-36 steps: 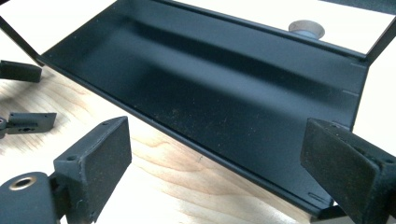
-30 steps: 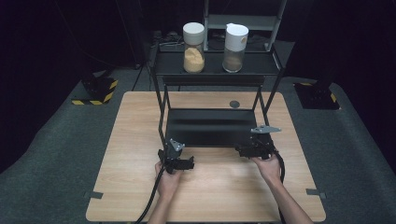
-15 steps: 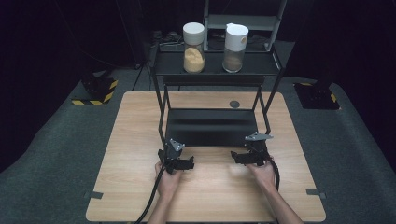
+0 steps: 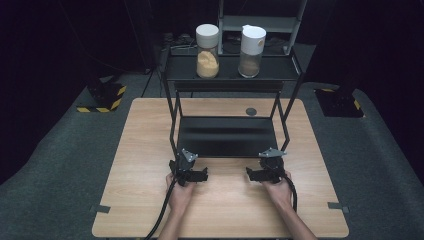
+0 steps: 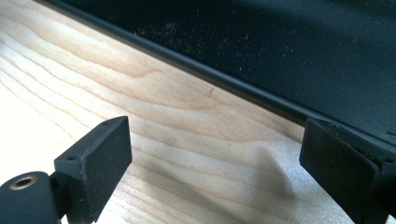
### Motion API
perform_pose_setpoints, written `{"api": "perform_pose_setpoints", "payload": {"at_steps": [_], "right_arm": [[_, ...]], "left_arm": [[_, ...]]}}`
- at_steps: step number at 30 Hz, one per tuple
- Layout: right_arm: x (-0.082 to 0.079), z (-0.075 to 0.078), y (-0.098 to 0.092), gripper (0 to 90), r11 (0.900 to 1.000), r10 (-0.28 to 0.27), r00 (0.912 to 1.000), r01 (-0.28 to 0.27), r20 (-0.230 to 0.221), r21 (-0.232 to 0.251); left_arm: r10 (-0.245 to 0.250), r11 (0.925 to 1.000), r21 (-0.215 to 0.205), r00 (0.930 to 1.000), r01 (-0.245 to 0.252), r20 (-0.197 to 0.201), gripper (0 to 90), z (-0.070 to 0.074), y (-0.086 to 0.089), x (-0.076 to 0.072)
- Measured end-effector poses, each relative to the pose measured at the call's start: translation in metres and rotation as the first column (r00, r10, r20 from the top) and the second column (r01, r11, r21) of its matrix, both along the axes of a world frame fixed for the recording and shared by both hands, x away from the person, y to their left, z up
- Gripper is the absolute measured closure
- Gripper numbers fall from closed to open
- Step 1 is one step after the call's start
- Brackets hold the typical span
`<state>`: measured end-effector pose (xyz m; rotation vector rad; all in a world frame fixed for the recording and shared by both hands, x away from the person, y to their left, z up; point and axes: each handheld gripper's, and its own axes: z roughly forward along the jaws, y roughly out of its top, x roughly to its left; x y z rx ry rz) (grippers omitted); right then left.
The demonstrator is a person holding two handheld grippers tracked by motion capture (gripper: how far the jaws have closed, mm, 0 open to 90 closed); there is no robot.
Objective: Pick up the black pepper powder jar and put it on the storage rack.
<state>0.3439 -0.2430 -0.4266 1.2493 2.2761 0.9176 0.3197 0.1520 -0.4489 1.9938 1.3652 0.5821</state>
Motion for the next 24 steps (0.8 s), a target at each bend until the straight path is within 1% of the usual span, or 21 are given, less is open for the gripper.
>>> {"api": "perform_pose_setpoints", "payload": {"at_steps": [5, 7, 10, 12, 24], "right_arm": [[-0.001, -0.006, 0.004, 7.0, 1.000, -0.011, 0.9999, 0.010, -0.006, -0.029], [-0.002, -0.010, 0.000, 7.0, 1.000, -0.016, 0.9998, 0.016, -0.007, -0.007], [-0.004, -0.013, -0.003, 6.9, 1.000, -0.013, 0.9999, 0.013, 0.007, 0.006], [-0.008, -0.018, -0.007, 7.0, 1.000, -0.008, 0.9995, 0.007, 0.030, 0.021], [-0.009, -0.019, -0.007, 6.9, 1.000, -0.008, 0.9995, 0.007, 0.031, 0.021]], "left_arm": [[0.000, 1.0000, 0.000, 1.0000, 0.000, 0.000, 3.5, 0.000, 0.000, 0.000], [0.000, 1.0000, 0.000, 1.0000, 0.000, 0.000, 3.5, 0.000, 0.000, 0.000], [0.000, 1.0000, 0.000, 1.0000, 0.000, 0.000, 3.5, 0.000, 0.000, 0.000], [0.000, 1.0000, -0.001, 1.0000, 0.000, 0.000, 3.5, 0.000, 0.000, 0.000], [0.000, 1.0000, 0.000, 1.0000, 0.000, 0.000, 3.5, 0.000, 0.000, 0.000]]}}
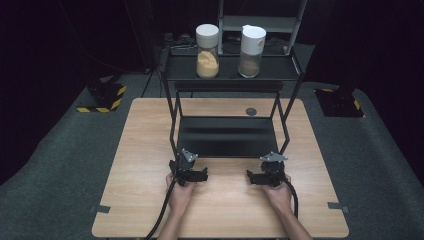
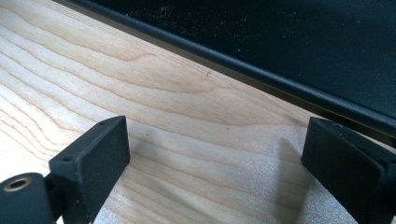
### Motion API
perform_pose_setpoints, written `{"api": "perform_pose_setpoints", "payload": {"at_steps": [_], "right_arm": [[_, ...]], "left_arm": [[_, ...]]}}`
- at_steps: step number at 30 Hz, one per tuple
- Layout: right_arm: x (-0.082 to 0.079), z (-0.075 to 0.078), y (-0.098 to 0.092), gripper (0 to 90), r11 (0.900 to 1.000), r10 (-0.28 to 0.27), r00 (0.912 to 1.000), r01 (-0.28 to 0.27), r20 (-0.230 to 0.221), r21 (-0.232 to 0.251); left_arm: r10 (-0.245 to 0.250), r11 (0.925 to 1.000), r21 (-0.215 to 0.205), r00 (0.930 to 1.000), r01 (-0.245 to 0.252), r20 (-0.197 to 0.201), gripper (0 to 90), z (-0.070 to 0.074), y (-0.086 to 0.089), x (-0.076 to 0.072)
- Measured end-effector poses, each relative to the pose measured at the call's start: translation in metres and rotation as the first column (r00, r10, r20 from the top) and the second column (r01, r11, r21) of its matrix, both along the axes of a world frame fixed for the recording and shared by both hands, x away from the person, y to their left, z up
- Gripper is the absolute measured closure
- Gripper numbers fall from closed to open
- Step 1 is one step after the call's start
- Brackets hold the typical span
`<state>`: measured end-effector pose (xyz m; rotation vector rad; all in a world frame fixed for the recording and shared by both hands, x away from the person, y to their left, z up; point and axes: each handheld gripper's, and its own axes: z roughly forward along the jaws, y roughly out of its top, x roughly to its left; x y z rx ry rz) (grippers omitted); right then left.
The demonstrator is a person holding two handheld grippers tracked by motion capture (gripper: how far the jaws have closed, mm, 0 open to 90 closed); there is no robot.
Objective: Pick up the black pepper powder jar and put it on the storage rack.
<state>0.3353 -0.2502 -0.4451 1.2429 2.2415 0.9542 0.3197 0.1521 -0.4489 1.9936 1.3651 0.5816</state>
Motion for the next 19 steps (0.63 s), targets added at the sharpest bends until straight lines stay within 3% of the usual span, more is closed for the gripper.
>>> {"api": "perform_pose_setpoints", "payload": {"at_steps": [19], "right_arm": [[0.0004, 0.0003, -0.0001, 6.9, 1.000, 0.001, 1.0000, -0.001, -0.002, 0.000]], "left_arm": [[-0.002, 1.0000, -0.002, 1.0000, 0.002, -0.003, 3.4, 0.0003, 0.0008, 0.0006]]}}
